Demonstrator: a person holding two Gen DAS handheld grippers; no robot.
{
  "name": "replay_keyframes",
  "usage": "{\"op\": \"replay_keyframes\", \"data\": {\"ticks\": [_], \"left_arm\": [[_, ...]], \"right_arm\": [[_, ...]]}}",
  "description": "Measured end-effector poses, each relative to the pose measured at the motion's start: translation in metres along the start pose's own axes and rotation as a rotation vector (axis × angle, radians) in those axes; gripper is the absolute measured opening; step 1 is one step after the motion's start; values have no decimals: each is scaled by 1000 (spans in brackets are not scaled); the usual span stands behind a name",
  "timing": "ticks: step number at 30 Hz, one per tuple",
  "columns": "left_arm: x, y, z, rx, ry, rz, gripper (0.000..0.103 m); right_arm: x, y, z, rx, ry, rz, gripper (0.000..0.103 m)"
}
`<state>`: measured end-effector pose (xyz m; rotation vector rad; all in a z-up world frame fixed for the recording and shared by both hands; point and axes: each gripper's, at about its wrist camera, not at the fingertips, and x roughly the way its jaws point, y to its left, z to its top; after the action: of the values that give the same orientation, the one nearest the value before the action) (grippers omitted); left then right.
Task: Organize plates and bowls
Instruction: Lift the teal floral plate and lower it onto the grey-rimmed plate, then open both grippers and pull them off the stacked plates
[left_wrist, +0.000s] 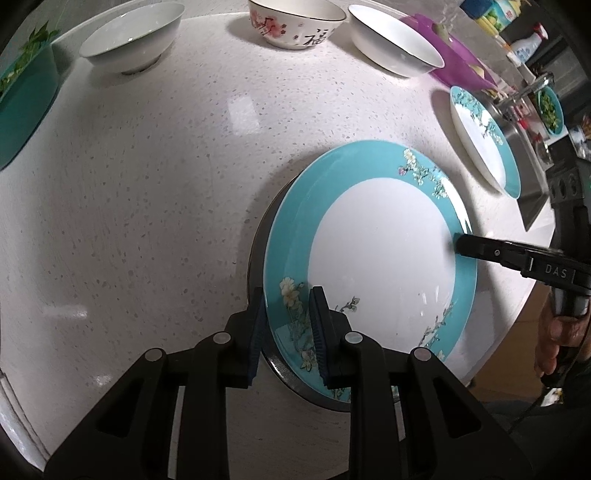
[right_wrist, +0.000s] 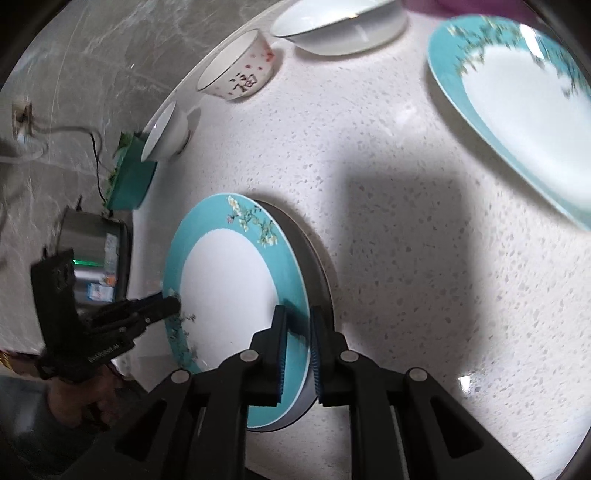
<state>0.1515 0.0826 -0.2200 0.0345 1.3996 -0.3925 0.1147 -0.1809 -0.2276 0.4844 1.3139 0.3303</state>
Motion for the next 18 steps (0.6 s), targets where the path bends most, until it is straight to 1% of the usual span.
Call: {"op": "replay_keyframes", "data": {"ticks": [3, 8, 11, 12, 18], "left_arm": [[1, -5, -1, 25, -4, 23, 23], [1, -7, -2, 46, -6, 40, 25], [0, -10, -5, 66, -11, 63, 26], [0, -11, -6, 70, -14, 70, 26], [0, -13, -8, 96, -18, 94, 26]], "right_arm": [[0, 9, -2, -54, -10, -54, 17], [0, 21, -6, -125, -20, -139, 21], [3, 36, -10, -203, -31, -229, 25], [4, 37, -12, -213, -33, -242, 26], [11, 54, -20, -322, -48, -382, 28]]}}
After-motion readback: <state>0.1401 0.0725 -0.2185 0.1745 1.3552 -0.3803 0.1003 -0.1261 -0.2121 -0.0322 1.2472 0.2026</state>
